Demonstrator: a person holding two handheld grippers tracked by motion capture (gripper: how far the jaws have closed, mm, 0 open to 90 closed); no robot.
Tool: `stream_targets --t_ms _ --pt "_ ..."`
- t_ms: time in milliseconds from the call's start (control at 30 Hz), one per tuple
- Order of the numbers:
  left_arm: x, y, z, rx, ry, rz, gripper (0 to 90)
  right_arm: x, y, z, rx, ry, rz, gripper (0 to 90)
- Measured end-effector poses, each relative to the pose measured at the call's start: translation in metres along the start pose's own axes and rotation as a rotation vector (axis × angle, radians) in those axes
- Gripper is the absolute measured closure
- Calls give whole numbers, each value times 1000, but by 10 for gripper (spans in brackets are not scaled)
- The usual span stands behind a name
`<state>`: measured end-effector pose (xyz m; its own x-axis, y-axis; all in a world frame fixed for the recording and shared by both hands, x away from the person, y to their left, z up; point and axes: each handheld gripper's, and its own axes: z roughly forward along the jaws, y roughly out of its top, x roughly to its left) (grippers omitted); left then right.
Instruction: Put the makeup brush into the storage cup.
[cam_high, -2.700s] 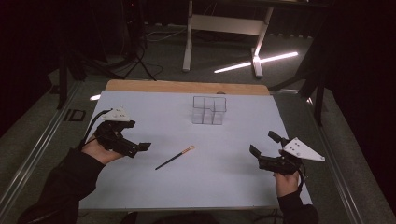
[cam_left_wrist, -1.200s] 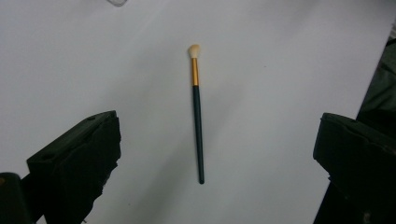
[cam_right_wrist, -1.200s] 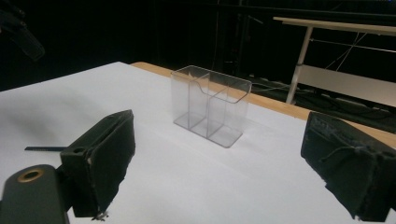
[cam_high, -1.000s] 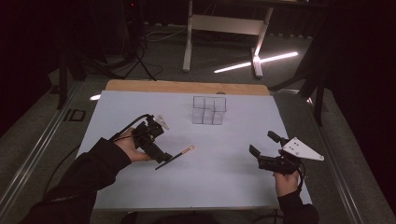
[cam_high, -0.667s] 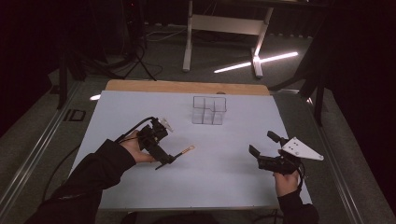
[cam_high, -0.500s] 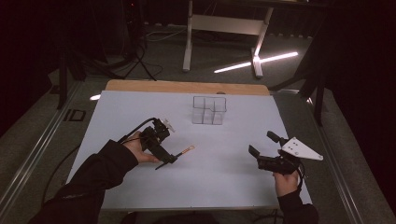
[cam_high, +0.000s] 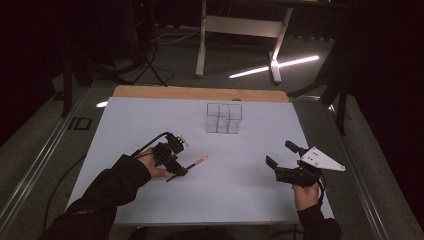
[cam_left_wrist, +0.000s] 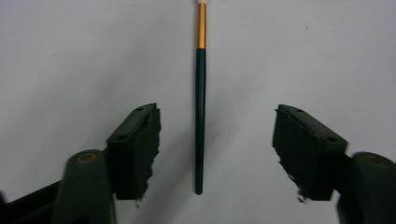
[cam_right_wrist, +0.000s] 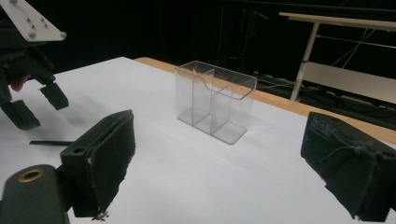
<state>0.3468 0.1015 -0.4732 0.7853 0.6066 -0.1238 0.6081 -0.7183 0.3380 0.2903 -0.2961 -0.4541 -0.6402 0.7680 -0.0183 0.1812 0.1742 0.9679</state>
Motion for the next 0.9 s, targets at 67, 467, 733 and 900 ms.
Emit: stream_targets --t_ms 67,467,733,900 --pt "0 0 5 13 10 -1 452 0 0 -1 -3 -1 -3 98" --pt "3 2 21 44 12 0 594 -1 0 0 1 2 5 98" --pt "6 6 33 78 17 -4 662 -1 0 -1 -2 2 3 98" --pt "7 7 36 98 19 3 689 -1 0 -2 -4 1 4 98"
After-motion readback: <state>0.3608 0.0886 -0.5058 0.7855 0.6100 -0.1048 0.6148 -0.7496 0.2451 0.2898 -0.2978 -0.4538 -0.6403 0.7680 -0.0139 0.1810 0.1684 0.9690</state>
